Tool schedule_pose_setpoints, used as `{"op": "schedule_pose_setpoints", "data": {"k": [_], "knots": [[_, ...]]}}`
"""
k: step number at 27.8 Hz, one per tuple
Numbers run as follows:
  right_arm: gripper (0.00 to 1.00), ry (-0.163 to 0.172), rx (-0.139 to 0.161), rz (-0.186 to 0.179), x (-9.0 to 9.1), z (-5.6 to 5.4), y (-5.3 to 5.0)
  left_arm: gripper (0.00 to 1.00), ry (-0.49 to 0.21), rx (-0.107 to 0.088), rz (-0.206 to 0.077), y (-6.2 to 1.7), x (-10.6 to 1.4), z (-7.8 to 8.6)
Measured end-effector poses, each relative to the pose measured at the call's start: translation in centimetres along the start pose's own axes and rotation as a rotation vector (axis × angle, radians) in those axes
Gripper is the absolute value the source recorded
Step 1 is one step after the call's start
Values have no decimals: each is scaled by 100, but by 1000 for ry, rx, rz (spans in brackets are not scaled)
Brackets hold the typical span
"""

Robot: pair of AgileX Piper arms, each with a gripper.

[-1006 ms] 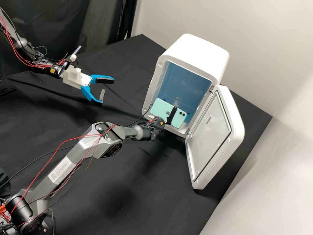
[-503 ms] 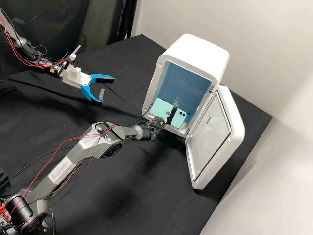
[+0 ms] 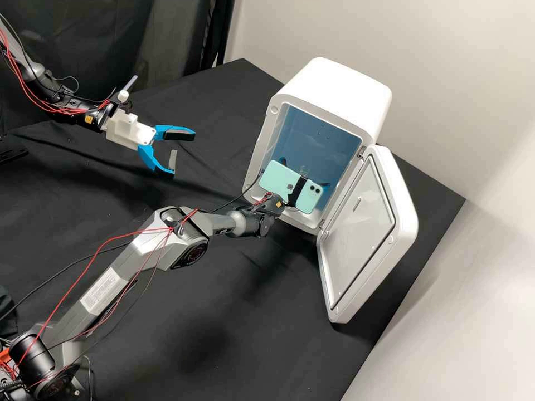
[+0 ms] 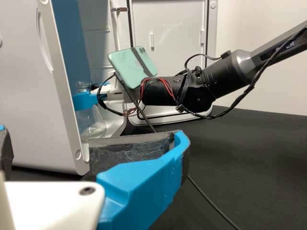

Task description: Place the flask in the incubator

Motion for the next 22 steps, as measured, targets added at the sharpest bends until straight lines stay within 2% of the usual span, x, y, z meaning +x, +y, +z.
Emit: {"op": "schedule_pose_setpoints", "data": {"k": [3, 6, 11, 15, 18, 22], "knots": [[100, 8, 0, 15, -30, 37, 59, 100, 0, 0, 0, 0, 0, 0], [100, -4, 3, 16, -80, 70, 96, 100, -4, 0, -1, -2, 2, 11], [100, 25, 7, 35, -174, 29, 168, 100, -6, 1, -1, -4, 4, 18], [100, 45, 17, 43, -266, 50, 172, 100, -7, 1, -2, -5, 5, 24], [100, 33, 29, 39, -349, 123, 155, 100, -10, 1, -2, -6, 7, 31], [100, 38, 38, 45, -484, 165, 168, 100, -14, 1, -3, -9, 9, 45]]}}
